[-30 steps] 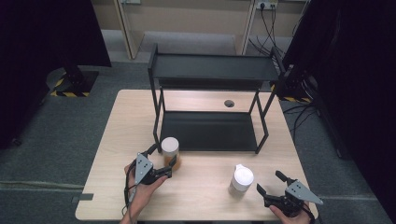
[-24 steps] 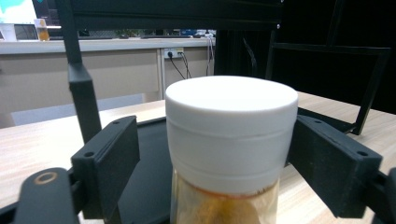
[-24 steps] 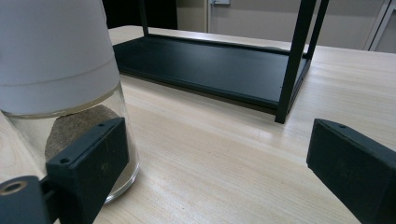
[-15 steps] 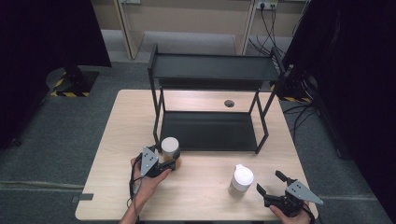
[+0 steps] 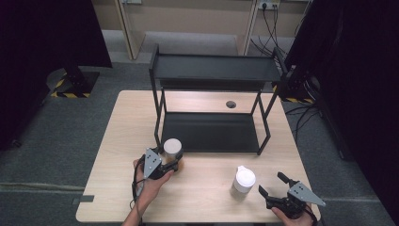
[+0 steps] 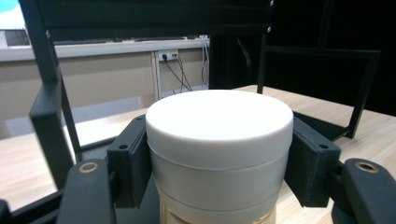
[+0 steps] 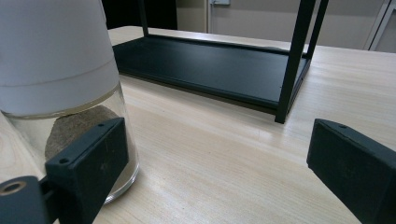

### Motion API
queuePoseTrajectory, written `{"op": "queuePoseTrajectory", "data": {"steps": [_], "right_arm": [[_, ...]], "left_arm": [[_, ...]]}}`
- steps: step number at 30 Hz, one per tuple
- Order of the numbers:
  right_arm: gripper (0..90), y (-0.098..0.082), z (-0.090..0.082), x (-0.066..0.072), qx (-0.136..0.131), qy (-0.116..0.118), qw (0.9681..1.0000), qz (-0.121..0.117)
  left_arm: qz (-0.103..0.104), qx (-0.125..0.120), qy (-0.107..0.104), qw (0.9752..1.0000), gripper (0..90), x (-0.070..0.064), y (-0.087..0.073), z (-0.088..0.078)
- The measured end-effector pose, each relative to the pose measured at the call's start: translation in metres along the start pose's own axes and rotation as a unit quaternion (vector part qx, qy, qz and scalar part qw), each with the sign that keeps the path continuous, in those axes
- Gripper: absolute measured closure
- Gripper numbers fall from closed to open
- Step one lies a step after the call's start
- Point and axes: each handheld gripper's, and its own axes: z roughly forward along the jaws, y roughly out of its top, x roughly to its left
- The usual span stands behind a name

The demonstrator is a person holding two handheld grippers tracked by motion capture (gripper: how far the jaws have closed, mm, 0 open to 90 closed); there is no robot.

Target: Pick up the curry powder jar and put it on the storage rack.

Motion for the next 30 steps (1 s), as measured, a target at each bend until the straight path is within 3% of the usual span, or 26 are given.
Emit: {"op": "queuePoseTrajectory", "data": {"steps": [9,18,30], "right_arm": [[5.9,0.0,0.0,-0.002,-0.001,0.001,1.0,0.004],[5.8,0.0,0.0,-0.002,-0.001,0.002,1.0,0.004],[5.8,0.0,0.0,-0.002,-0.001,0.0,1.0,0.009]], "left_arm": [[0.001,-0.03,-0.005,0.9996,33.3,-0.004,0.02,-0.002],[0.006,-0.049,0.009,0.9987,33.4,-0.006,0.041,-0.001],[0.007,-0.067,0.015,0.9976,33.4,-0.005,0.056,0.002]]}}
